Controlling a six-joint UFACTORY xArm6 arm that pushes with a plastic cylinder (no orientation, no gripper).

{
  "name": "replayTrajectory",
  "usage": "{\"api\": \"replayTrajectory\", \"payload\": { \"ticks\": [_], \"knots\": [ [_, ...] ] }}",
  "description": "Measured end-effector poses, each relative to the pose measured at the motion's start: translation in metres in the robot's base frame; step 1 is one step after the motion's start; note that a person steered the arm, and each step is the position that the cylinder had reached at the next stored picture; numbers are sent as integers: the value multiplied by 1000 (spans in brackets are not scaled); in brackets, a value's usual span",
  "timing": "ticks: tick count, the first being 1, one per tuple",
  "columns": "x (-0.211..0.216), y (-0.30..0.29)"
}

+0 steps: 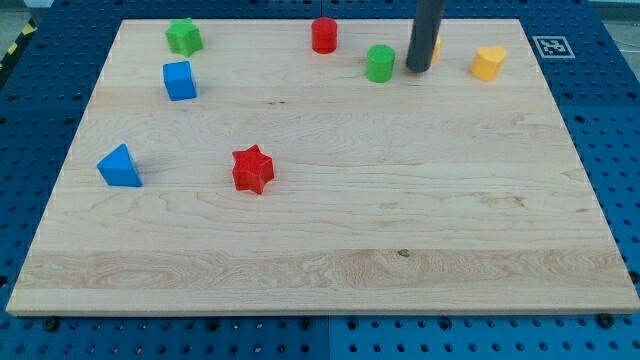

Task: Move the yellow hexagon to the right side

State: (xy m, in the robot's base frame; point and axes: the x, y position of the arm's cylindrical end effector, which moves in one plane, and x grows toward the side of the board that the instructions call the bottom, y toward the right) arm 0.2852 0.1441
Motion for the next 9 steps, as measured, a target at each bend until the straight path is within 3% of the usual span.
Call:
{"api": "replayTrajectory", "payload": {
  "ticks": [1, 3, 5, 6, 7, 9],
  "knots": [
    [-1, 16],
    [11, -39],
    [-42, -40],
    [-48, -14],
    [-48, 6],
    [-8, -19]
  ]
}}
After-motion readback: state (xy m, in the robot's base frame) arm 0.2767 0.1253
